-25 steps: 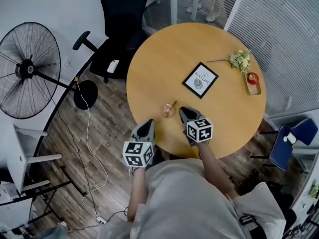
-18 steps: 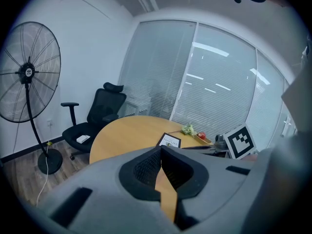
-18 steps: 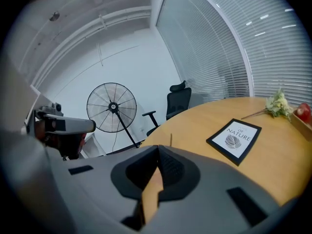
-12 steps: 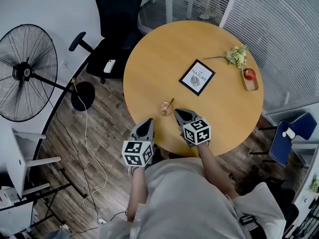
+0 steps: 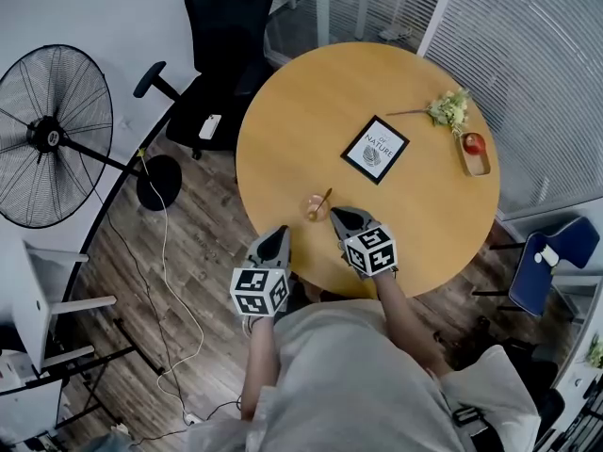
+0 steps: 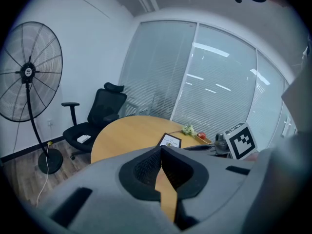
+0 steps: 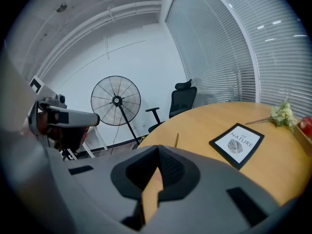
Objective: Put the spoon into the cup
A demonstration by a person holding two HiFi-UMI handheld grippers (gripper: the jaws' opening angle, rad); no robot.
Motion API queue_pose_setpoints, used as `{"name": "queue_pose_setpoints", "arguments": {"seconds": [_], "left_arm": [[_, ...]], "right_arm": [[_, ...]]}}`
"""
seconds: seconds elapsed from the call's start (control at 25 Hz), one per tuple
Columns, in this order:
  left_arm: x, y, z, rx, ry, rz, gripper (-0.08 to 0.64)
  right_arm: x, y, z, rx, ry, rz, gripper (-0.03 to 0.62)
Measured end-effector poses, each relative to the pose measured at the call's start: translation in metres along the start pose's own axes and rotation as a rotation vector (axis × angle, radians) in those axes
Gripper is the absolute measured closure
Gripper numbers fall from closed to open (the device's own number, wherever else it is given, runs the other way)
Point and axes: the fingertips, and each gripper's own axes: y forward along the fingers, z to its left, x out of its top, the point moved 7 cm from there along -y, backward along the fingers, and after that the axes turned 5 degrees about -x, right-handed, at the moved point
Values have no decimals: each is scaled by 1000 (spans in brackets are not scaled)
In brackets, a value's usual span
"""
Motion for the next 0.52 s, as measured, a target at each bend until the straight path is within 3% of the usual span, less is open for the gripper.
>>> {"name": "queue_pose_setpoints", "arguments": {"seconds": [0.52], "left_arm": [[2,5,2,2,0,4,552]], "right_arm": [[2,7,4,15,-66,26,597]]}}
